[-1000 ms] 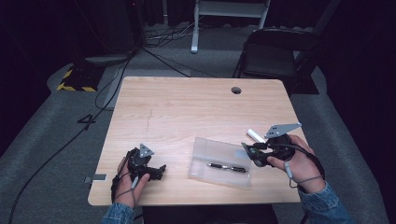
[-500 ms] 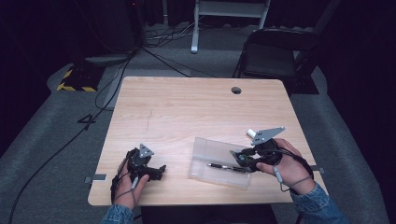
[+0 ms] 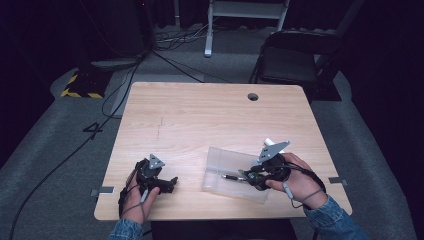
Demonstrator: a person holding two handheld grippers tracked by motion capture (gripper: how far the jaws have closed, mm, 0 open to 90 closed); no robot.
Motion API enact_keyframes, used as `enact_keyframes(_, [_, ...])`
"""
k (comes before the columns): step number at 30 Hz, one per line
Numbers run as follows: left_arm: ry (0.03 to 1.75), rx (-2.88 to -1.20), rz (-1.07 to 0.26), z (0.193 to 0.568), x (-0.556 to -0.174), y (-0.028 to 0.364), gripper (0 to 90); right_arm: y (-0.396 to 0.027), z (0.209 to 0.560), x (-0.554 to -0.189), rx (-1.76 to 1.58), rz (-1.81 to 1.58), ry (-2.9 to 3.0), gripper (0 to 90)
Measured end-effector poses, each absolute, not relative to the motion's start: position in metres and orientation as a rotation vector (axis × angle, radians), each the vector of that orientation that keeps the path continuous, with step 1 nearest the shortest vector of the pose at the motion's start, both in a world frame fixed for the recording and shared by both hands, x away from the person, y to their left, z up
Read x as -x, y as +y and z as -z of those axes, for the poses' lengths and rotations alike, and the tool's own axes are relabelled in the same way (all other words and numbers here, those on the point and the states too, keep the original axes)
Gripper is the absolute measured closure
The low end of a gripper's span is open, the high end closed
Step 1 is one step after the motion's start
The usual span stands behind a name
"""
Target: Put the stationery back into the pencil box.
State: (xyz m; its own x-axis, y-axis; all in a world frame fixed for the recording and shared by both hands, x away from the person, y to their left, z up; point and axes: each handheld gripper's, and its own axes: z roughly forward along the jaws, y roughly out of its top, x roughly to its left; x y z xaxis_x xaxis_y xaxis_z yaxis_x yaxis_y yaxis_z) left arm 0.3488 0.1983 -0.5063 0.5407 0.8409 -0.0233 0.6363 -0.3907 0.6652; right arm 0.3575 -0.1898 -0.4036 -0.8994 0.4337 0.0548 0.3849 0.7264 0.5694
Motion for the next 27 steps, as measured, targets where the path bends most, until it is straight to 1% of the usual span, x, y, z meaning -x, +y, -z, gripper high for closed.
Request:
enact_keyframes(10, [1.182, -2.158, -0.427, 0.506, -0.349, 0.199, 0.1, -0.181, 0.422, -0.36, -0.589, -0.833, 2.905, 52.7])
enact_keyframes(27, [1.183, -2.158, -0.425, 0.506, -0.349, 0.199, 0.2, -0.18, 0.445, -0.367, -0.584, -0.717, 2.962, 52.7])
